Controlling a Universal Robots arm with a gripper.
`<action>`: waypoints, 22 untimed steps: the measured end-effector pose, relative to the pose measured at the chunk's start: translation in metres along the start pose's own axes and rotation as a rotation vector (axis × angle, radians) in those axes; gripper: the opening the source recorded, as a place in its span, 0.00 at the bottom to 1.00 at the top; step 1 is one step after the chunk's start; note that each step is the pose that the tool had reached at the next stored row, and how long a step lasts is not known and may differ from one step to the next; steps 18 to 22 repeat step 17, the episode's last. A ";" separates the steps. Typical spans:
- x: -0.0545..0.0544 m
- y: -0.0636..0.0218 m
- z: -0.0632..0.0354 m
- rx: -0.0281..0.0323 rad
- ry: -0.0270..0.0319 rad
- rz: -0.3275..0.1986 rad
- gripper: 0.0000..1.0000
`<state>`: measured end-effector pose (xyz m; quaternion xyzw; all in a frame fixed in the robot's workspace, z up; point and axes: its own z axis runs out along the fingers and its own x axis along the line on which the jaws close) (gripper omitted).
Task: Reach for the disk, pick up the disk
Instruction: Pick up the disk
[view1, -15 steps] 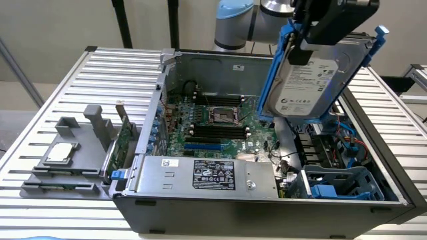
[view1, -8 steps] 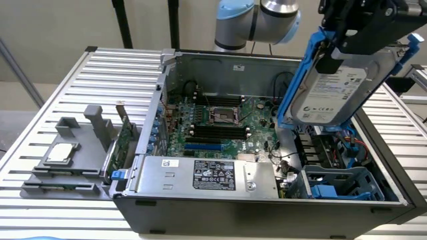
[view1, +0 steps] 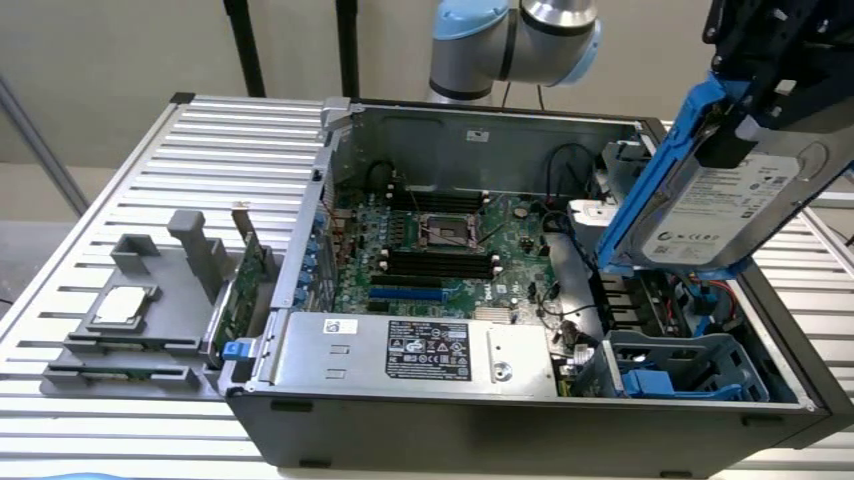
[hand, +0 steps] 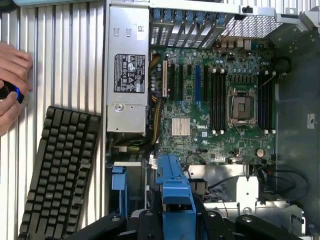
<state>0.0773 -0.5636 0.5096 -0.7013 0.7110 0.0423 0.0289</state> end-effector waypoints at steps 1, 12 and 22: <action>0.002 -0.0035 -0.0003 -0.0011 0.0000 0.000 0.33; 0.020 -0.0188 -0.0021 -0.0055 0.0044 0.001 0.33; 0.020 -0.0189 -0.0020 -0.0054 0.0044 0.001 0.33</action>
